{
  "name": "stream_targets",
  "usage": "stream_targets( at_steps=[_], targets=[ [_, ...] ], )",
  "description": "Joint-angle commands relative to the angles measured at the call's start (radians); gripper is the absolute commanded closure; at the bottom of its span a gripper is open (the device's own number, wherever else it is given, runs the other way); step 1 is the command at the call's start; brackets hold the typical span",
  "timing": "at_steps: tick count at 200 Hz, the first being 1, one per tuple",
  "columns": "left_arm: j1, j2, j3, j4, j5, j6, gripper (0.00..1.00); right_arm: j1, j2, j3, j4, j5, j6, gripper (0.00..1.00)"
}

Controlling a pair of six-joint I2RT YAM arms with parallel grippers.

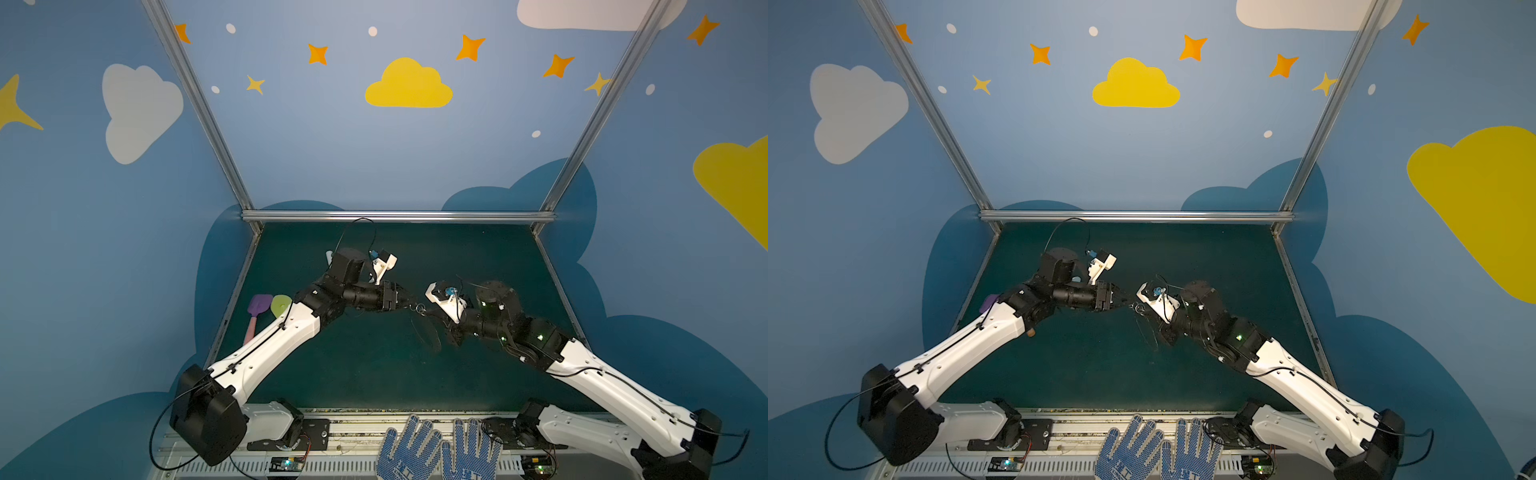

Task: Put the keys on the keyring

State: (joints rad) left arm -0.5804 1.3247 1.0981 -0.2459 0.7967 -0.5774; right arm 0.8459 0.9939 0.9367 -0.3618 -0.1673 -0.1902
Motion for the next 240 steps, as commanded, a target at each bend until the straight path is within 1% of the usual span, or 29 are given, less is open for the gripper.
stream_targets(
  at_steps=[1, 30, 41, 82, 93, 104, 111, 118, 151, 174, 191, 240],
  targets=[
    [-0.022, 0.016, 0.043, -0.033, 0.009, 0.035, 0.46, -0.004, -0.011, -0.003, 0.05, -0.018, 0.012, 1.0],
    [-0.024, 0.034, 0.05, -0.032, 0.012, 0.035, 0.52, -0.004, -0.013, -0.004, 0.055, -0.024, 0.011, 1.0],
    [-0.027, 0.04, 0.052, -0.029, 0.02, 0.034, 0.59, -0.004, -0.015, -0.004, 0.055, -0.026, 0.011, 1.0],
    [-0.035, 0.049, 0.065, -0.022, 0.034, 0.032, 0.74, -0.004, -0.022, -0.01, 0.06, -0.003, 0.012, 1.0],
    [-0.038, 0.052, 0.066, -0.023, 0.037, 0.033, 0.82, -0.005, -0.023, -0.01, 0.065, 0.005, 0.012, 1.0],
    [-0.039, 0.056, 0.067, -0.022, 0.043, 0.032, 0.87, -0.005, -0.024, -0.012, 0.07, 0.01, 0.014, 1.0],
    [-0.041, 0.054, 0.066, -0.022, 0.044, 0.034, 0.93, -0.005, -0.027, -0.014, 0.076, 0.015, 0.017, 1.0],
    [-0.042, 0.057, 0.065, -0.023, 0.041, 0.032, 0.96, -0.005, -0.028, -0.017, 0.082, 0.022, 0.02, 1.0],
    [-0.041, 0.056, 0.051, -0.007, 0.018, 0.014, 0.96, -0.022, -0.063, -0.063, 0.175, 0.054, 0.074, 1.0],
    [-0.036, 0.049, 0.018, 0.071, 0.014, -0.05, 0.96, -0.044, -0.096, -0.12, 0.288, 0.026, 0.152, 1.0],
    [-0.034, 0.057, 0.013, 0.1, 0.018, -0.067, 0.96, -0.05, -0.113, -0.165, 0.374, 0.02, 0.207, 1.0],
    [-0.035, 0.06, -0.048, 0.208, -0.024, -0.173, 0.96, -0.065, -0.147, -0.271, 0.597, 0.007, 0.33, 1.0]
  ],
)
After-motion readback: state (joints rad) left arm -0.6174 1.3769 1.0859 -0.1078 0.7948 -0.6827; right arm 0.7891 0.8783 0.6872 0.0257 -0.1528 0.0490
